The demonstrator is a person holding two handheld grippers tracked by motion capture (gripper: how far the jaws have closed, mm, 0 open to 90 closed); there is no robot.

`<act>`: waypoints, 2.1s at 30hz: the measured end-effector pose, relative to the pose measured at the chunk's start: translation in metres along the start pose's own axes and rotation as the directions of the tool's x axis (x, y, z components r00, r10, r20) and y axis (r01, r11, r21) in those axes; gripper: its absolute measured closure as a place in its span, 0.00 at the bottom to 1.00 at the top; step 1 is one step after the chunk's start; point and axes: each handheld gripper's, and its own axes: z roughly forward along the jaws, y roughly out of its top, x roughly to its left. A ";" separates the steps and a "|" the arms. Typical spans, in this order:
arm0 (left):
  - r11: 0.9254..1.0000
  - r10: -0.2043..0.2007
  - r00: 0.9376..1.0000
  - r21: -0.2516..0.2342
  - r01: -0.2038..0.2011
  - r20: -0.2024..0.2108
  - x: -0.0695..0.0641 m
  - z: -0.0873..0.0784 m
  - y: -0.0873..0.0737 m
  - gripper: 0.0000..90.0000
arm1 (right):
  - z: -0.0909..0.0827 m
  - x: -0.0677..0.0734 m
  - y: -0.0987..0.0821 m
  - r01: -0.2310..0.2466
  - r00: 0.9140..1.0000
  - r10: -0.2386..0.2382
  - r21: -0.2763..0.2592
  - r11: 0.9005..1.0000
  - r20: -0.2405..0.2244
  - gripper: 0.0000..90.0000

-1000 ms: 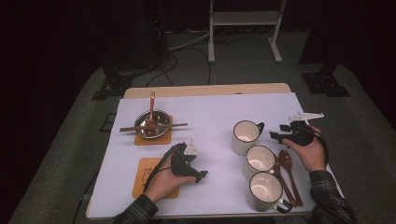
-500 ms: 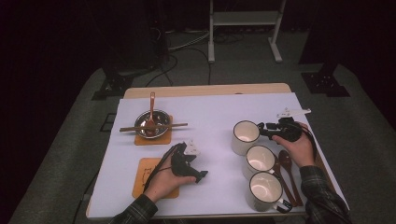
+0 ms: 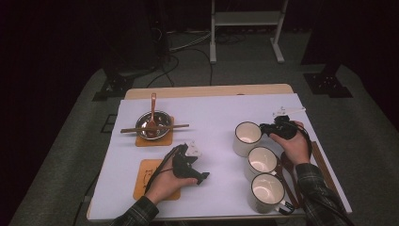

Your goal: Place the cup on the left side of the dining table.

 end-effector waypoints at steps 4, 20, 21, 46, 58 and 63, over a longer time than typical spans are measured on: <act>1.000 0.000 1.000 0.000 0.000 0.000 0.000 0.000 0.000 0.06 | 0.001 0.001 0.001 0.007 1.000 -0.007 0.010 1.000 0.018 0.92; 1.000 -0.001 1.000 0.000 0.001 -0.001 0.000 0.000 0.000 0.06 | 0.007 0.005 0.016 0.005 0.999 -0.005 -0.019 1.000 0.036 0.93; 1.000 -0.001 1.000 0.000 0.001 -0.001 0.000 0.000 0.000 0.06 | 0.008 0.005 0.018 0.002 1.000 -0.001 -0.023 1.000 0.026 0.93; 1.000 -0.003 1.000 -0.004 0.003 -0.002 0.000 0.000 0.000 0.06 | 0.067 0.008 0.062 0.038 0.997 -0.038 0.001 0.999 -0.060 0.92; 1.000 -0.001 1.000 -0.003 0.001 -0.002 0.000 0.000 0.000 0.06 | 0.068 0.005 0.047 0.003 0.999 -0.005 -0.034 0.999 -0.054 0.93; 1.000 -0.001 1.000 -0.003 0.001 -0.002 0.000 0.000 0.000 0.06 | 0.068 0.004 0.047 0.015 0.998 -0.017 -0.034 0.999 -0.054 0.88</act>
